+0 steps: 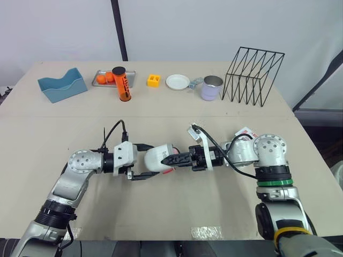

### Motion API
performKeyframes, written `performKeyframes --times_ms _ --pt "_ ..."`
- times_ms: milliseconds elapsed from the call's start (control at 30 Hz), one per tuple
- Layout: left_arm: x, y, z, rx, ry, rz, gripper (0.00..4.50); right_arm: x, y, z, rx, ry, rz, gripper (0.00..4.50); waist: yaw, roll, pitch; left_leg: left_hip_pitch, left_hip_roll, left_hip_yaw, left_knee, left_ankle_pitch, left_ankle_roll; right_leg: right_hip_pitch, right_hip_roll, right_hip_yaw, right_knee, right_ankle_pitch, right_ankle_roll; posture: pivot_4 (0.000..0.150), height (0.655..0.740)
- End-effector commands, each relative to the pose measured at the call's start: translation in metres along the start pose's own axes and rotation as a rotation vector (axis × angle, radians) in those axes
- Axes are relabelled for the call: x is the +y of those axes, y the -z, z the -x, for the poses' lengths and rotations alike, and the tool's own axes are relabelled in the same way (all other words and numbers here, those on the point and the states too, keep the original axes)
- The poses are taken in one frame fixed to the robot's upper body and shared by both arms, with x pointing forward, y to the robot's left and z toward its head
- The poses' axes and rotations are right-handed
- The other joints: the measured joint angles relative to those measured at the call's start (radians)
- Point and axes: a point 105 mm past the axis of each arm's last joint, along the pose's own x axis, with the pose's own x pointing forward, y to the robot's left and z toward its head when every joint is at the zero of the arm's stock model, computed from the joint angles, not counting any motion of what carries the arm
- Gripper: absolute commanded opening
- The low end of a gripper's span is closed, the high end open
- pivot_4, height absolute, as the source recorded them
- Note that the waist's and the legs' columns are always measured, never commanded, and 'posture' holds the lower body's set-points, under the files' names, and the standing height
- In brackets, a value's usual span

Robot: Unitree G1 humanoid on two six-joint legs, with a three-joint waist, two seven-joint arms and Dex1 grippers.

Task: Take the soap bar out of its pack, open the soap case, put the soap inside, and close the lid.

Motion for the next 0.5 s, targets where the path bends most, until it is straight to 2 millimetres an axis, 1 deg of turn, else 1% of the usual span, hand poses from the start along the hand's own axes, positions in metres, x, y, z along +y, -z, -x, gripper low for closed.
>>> performKeyframes --times_ms 33,467,500 --pt "0.0035 -0.0164 -0.0014 -0.043 0.007 -0.058 3.47 0.0037 -0.0032 0.0027 -0.01 0.006 0.027 2.0 0.0 0.0 0.0 0.0 0.0 0.0 0.0 0.0 0.0 0.0 0.0 0.0 0.0 0.0 0.0 0.15 0.74" --pt "0.0028 -0.0164 -0.0022 -0.04 0.016 -0.022 3.47 0.0033 0.0016 0.0006 0.008 0.01 0.034 2.0 0.0 0.0 0.0 0.0 0.0 0.0 0.0 0.0 0.0 0.0 0.0 0.0 0.0 0.0 0.0 0.15 0.74" --pt "0.0025 -0.0162 -0.0018 -0.042 0.019 -0.006 3.97 0.003 0.0016 0.0008 0.008 0.012 0.034 2.0 0.0 0.0 0.0 0.0 0.0 0.0 0.0 0.0 0.0 0.0 0.0 0.0 0.0 0.0 0.0 0.15 0.74"
